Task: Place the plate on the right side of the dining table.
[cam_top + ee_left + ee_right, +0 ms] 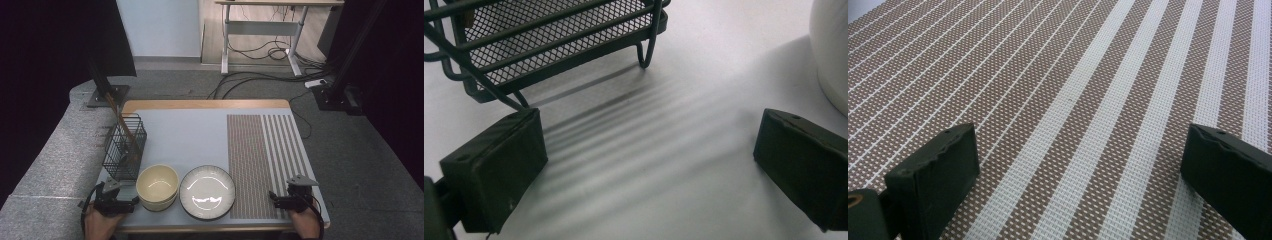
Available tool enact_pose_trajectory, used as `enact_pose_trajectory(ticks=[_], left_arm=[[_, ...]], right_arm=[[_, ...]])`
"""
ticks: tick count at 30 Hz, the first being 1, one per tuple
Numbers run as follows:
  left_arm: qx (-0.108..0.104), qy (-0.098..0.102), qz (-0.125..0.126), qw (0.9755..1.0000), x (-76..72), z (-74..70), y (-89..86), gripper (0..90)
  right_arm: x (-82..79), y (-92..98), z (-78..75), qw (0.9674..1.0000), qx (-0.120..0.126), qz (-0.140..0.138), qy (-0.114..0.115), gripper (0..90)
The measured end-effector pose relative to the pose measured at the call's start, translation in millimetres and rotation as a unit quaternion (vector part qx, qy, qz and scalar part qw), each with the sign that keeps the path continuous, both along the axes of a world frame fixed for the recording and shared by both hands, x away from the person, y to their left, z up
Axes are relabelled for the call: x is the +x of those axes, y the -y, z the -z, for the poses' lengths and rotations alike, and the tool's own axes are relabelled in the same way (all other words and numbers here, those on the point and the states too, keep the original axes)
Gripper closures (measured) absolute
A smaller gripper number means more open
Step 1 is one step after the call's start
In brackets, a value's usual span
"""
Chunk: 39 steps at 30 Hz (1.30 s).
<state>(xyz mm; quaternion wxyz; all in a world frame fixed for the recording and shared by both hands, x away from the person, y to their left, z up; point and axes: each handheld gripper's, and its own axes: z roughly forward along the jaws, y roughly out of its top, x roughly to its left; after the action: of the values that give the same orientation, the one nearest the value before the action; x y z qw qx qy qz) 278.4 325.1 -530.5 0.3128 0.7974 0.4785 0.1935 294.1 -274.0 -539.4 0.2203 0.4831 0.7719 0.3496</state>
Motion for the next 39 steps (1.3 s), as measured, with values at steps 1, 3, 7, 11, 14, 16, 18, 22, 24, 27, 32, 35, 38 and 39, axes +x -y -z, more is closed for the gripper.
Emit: enact_pose_trajectory(ticks=[1, 3, 7, 11, 14, 16, 18, 22, 24, 27, 32, 35, 38, 39], left_arm=[[0.000, 0.000, 0.000, 1.0000, 0.0, 0.0, -0.1, 0.2], [-0.002, 0.000, 0.000, 1.0000, 0.1, 0.1, -0.3, 0.2], [-0.002, 0.000, 0.000, 1.0000, 0.0, 0.3, -0.5, 0.1], [-0.003, 0.000, 0.000, 1.0000, -0.1, 0.3, -0.6, 0.0], [-0.003, 0.001, 0.000, 1.0000, -0.1, 0.4, -0.7, 0.0], [-0.004, 0.001, 0.000, 1.0000, -0.1, 0.4, -0.7, 0.0], [-0.004, 0.001, 0.000, 1.0000, -0.1, 0.5, -0.7, 0.0], [-0.004, 0.000, 0.000, 1.0000, -0.1, 0.4, -0.8, 0.0], [-0.004, 0.000, 0.000, 1.0000, -0.1, 0.4, -0.8, 0.0], [-0.004, 0.000, 0.000, 1.0000, -0.1, 0.4, -0.8, 0.0], [-0.004, 0.001, 0.000, 1.0000, -0.2, 0.5, -0.7, 0.0], [-0.004, 0.001, 0.000, 1.0000, -0.2, 0.6, -0.7, 0.0], [-0.004, 0.001, 0.000, 1.0000, -0.2, 0.5, -0.7, 0.0], [-0.004, 0.001, 0.000, 1.0000, -0.3, 0.6, -0.7, 0.0]], right_arm=[[0.0, 0.0, 0.0, 1.0000, 0.000, 0.000, 0.000, 2.0], [0.0, 0.0, 0.0, 1.0000, 0.000, 0.000, 0.000, 2.0], [0.2, -0.1, 0.0, 1.0000, 0.000, 0.000, 0.000, 2.0], [0.1, -0.1, -0.2, 1.0000, 0.000, 0.000, 0.000, 2.0], [0.1, -0.1, -0.3, 1.0000, 0.000, 0.000, -0.001, 2.0], [0.5, 0.1, -0.5, 1.0000, 0.000, -0.006, -0.003, 0.0], [0.8, -0.5, -0.9, 0.9999, -0.003, -0.007, -0.006, 0.0], [1.7, -0.8, -2.3, 0.9999, -0.007, -0.009, -0.013, 0.1], [1.3, -0.6, -3.4, 0.9998, -0.007, -0.012, -0.017, 0.3], [0.8, 0.3, -5.2, 0.9996, -0.004, -0.014, -0.024, 0.3], [-3.6, 2.4, -12.7, 0.9993, 0.003, -0.031, -0.020, 0.1], [-8.0, 2.6, -17.6, 0.9988, -0.002, -0.045, -0.020, 0.4], [-12.0, 1.0, -21.2, 0.9981, -0.007, -0.059, -0.019, 0.4], [-13.5, -0.1, -22.2, 0.9979, -0.008, -0.061, -0.018, 0.4]])
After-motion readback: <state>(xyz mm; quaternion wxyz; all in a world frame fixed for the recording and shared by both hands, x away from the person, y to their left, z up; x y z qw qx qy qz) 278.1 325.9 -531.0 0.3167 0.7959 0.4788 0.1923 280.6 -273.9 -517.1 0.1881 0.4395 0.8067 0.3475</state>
